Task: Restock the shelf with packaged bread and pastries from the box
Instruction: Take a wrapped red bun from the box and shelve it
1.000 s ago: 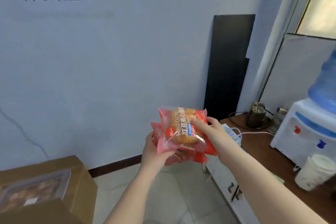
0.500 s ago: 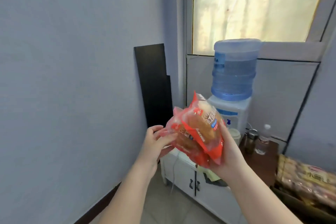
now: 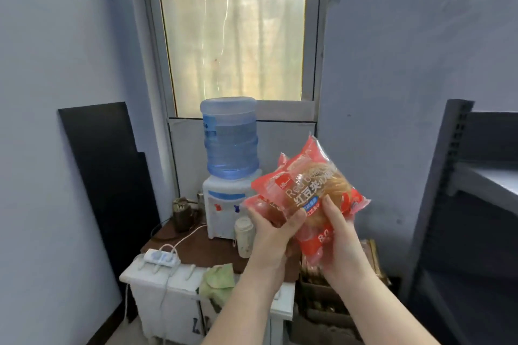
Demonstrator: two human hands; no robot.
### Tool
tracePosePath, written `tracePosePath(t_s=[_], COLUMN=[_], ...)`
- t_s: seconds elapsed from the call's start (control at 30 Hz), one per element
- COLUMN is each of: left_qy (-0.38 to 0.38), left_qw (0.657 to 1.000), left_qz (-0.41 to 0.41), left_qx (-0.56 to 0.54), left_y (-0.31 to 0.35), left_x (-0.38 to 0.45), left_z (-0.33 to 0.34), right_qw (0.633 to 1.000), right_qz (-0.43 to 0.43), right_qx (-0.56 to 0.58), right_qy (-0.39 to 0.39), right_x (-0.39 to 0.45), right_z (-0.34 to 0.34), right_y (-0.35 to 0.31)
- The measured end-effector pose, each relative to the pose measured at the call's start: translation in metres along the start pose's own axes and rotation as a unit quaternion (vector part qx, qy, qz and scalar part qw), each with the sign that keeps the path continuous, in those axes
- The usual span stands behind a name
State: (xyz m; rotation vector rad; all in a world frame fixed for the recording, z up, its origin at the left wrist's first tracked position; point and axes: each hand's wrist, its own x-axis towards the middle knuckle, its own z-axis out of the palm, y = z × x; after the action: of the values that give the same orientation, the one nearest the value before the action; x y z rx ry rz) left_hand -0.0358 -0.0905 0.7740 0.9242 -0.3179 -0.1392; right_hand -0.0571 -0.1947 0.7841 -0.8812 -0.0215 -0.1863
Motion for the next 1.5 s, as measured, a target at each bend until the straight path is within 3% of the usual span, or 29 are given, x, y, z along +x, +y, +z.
tracePosePath(t_s=[0.2,0.5,0.83,1.0,1.2,1.5], left_qy=[-0.005,-0.090,-0.262,-0.358,-0.493,-0.587], left_qw=[0.999,0.976,0.946,0.914,0.849,0.762], left_qz=[-0.023,-0.146,-0.192,-0.191,-0.187,-0.270], left_qx=[-0.049,-0.136,-0.024,0.009,0.019,-0.036], left_y=[-0.034,-0.077,-0.087,-0.090,-0.105,-0.131], left_x=[0.011,0.009,0.028,0.036,0.024,-0.046], left_z=[0.071,0.124,0.155,0.179,0.228,0.308], right_qw=[0.981,0.946,0.890,0.863,0.790,0.730], right_qz=[-0.073,-0.175,-0.115,-0.092,-0.132,-0.195], right_qx=[-0.172,-0.235,-0.357,-0.343,-0.401,-0.360], right_qy=[0.046,0.140,0.260,0.359,0.444,0.547], right_x=[-0.023,-0.062,-0.107,-0.126,-0.186,-0.269], right_z=[-0.059,-0.103,-0.136,-0.131,-0.116,-0.116], right_y=[-0.063,-0.126,-0.162,-0.175,-0.192,-0.210])
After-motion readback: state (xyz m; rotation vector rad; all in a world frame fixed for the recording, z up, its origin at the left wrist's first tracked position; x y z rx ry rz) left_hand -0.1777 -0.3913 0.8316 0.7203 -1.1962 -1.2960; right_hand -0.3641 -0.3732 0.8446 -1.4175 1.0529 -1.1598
